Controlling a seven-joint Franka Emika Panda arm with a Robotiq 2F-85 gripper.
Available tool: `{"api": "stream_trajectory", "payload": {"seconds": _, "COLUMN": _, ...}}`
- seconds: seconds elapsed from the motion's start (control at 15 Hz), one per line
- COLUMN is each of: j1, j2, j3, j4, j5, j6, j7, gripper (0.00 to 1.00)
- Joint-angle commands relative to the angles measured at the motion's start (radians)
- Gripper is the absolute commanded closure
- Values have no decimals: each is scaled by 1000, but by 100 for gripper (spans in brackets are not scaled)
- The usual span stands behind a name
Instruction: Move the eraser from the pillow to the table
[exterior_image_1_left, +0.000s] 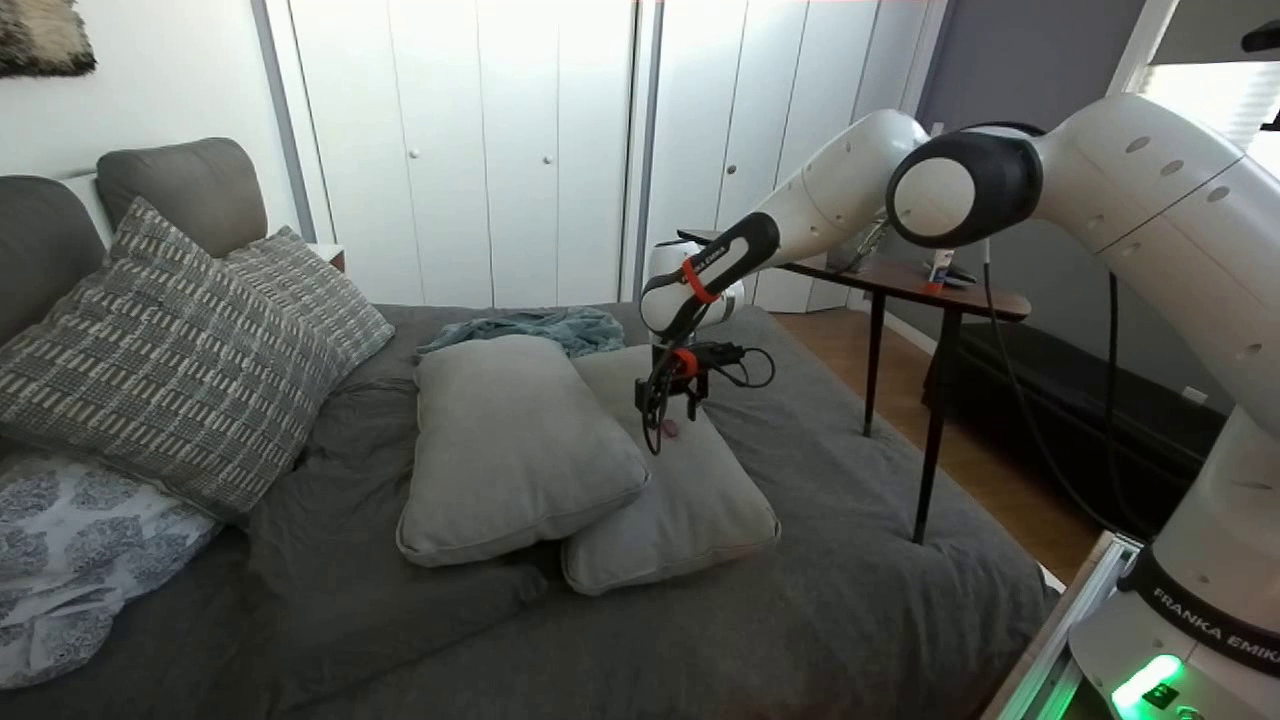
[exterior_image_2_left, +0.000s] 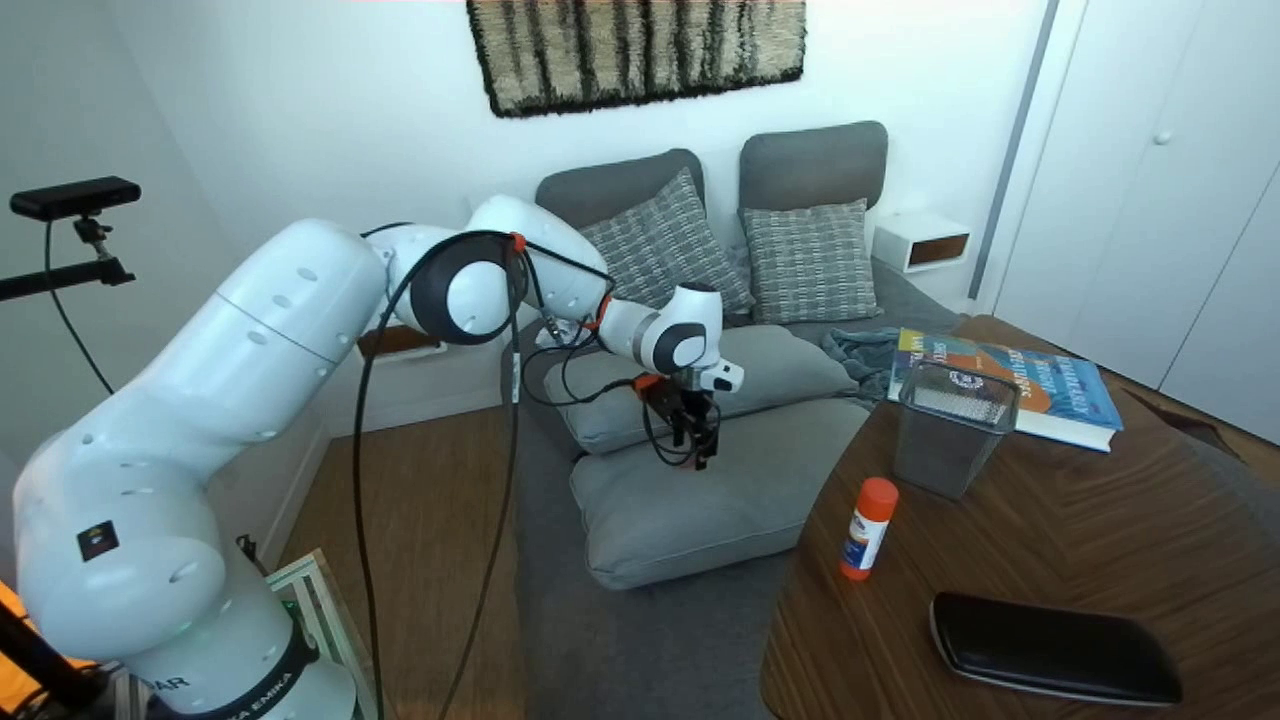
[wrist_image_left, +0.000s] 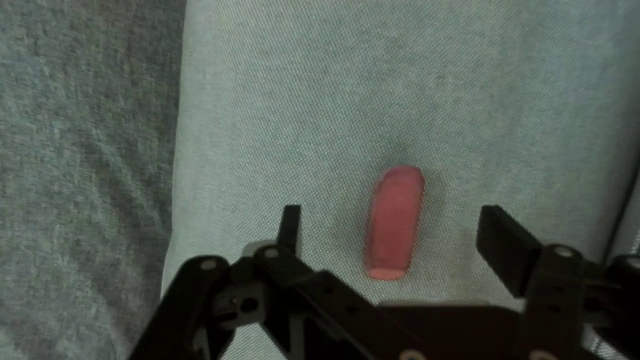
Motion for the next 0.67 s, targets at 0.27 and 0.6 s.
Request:
{"api": "stream_trajectory", "payload": {"seconds": 0.27, "j1": -16, "j2": 110, "j3": 25, "j4": 172, "j5": 5, "j6": -30, "j7": -21, "gripper": 58}}
{"api": "stream_trajectory", "payload": {"seconds": 0.6, "j1": -20, "j2": 52, "j3": 25, "j4": 141, "j5": 7, "j6": -20, "j7": -23, "gripper": 93}}
